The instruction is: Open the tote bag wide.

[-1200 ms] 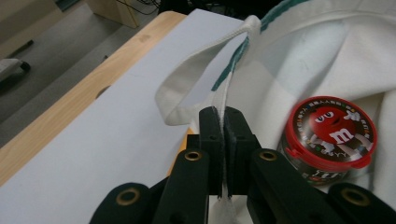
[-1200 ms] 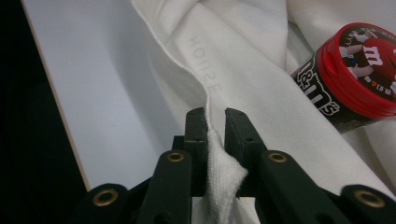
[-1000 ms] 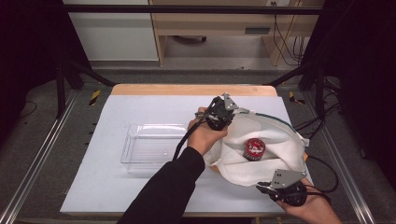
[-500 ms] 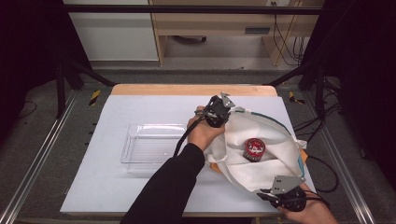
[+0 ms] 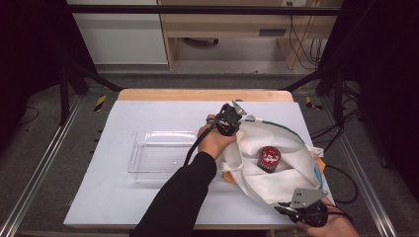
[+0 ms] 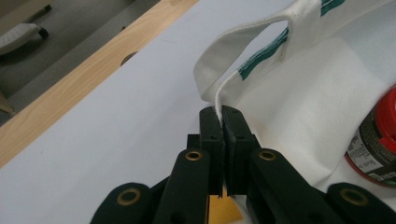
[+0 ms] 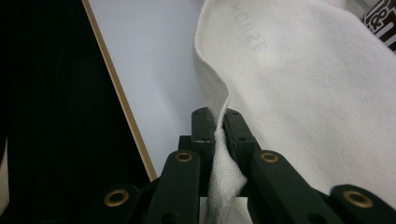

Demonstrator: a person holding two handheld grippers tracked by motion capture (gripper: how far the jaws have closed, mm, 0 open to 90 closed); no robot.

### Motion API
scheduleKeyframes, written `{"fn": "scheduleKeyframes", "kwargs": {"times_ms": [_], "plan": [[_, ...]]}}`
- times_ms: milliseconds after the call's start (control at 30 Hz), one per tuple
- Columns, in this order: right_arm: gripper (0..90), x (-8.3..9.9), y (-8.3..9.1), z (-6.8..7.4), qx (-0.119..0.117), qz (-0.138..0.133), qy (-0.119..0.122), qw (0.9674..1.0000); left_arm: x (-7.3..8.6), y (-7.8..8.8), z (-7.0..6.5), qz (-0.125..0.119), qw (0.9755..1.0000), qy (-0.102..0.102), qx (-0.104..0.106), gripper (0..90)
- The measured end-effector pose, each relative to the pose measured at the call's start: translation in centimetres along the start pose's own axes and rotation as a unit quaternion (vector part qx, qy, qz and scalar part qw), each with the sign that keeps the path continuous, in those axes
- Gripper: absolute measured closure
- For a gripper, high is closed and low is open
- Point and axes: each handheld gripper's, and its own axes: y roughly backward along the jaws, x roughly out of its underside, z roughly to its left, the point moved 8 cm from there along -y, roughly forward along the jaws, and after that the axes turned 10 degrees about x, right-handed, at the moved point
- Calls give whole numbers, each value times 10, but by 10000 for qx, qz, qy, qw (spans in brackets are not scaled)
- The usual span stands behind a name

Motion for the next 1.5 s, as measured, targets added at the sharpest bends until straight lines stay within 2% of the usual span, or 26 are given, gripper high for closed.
{"fn": "scheduleKeyframes", "kwargs": {"times_ms": [100,167,400,533,667,700,733,867,900,933,967,1000,1100,1133,1300,1333,1367,1400,1467,1500], "plan": [[849,2,-2,0,-2,30,-35,10000,4,-3,0,109,9999,86,-3,882],[847,2,-2,0,4,26,-38,10000,4,-3,-1,74,9999,132,20,882],[822,-3,1,-1,27,-31,-92,9999,4,-2,-3,64,10000,70,23,879],[753,-4,1,-1,13,-51,-113,9999,4,-3,-5,75,10000,44,16,873],[675,-8,5,0,-5,-206,-31,9998,5,-3,-6,47,10000,33,-16,842],[675,-8,5,0,-5,-206,-31,9998,5,-3,-6,47,10000,33,-16,826],[618,-11,7,0,16,-244,-12,9997,5,-2,-6,29,10000,15,-32,804],[483,-18,11,-3,114,-282,-96,9995,1,6,-9,-171,9998,-89,-98,707],[483,-18,11,-3,114,-282,-96,9995,1,6,-9,-171,9998,-89,-98,686],[429,-23,12,-6,175,-317,-150,9992,-1,11,-11,-245,9996,-129,-109,659],[429,-23,12,-6,175,-317,-150,9992,-1,11,-11,-245,9996,-129,-109,643],[368,-27,14,-10,327,-394,-172,9985,-2,18,-13,-276,9994,-182,-131,622],[354,-31,16,-13,387,-460,-193,9980,-3,24,-16,-367,9990,-218,-113,597],[332,-35,18,-16,470,-486,-244,9974,-3,31,-19,-443,9986,-256,-111,589],[343,-43,24,-25,664,-556,-353,9956,-3,47,-29,-521,9978,-391,-117,551],[359,-48,28,-31,769,-615,-421,9942,-1,55,-37,-567,9971,-490,-99,542],[359,-48,28,-31,769,-615,-421,9942,-1,55,-37,-567,9971,-490,-99,540],[392,-51,32,-38,920,-673,-480,9923,2,61,-46,-644,9962,-581,-61,539],[421,-53,35,-46,1102,-694,-543,9900,8,65,-53,-600,9964,-601,5,535],[421,-53,35,-46,1102,-694,-543,9900,8,65,-53,-600,9964,-601,5,529]]}}
